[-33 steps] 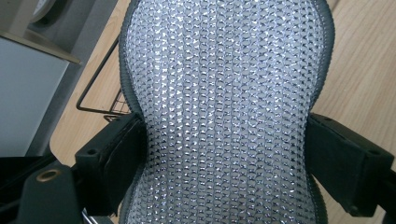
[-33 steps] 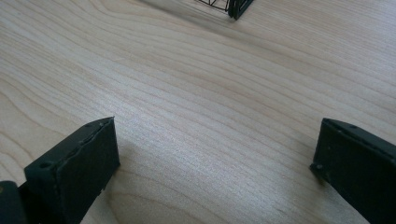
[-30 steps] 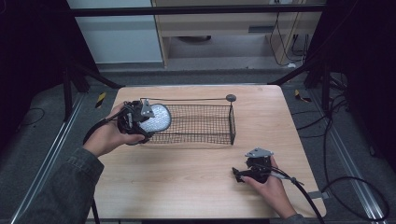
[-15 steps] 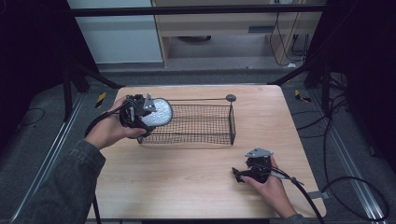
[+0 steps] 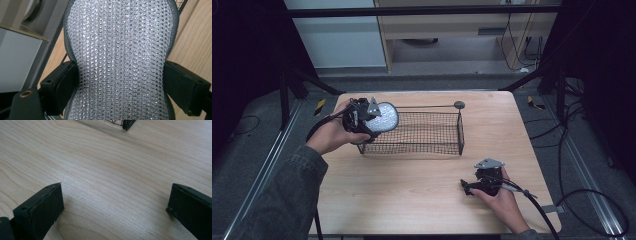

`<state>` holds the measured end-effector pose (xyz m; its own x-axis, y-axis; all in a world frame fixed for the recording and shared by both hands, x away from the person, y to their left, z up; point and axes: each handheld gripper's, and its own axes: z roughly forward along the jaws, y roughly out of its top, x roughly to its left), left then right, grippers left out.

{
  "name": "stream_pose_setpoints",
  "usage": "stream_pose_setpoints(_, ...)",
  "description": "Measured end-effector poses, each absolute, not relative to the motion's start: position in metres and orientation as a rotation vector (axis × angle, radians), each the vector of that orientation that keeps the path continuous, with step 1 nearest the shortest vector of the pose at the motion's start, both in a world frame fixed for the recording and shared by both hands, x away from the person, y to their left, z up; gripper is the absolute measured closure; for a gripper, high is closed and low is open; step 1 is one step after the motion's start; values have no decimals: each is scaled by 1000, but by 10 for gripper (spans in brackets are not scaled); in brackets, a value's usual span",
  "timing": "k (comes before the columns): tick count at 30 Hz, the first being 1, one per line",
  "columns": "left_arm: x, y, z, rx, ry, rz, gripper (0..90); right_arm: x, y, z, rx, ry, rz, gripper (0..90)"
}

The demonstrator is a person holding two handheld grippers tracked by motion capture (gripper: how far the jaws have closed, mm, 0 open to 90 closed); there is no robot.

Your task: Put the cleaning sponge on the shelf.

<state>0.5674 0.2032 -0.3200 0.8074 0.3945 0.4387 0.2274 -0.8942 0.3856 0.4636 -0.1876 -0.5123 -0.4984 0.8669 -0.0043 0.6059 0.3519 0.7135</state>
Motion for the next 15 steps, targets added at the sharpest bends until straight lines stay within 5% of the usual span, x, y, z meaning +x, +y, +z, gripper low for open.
stream_pose_setpoints(15, 586, 208, -328, 2691, 473, 757, 142, 464, -187, -512, 1292, 2237, 936, 4)
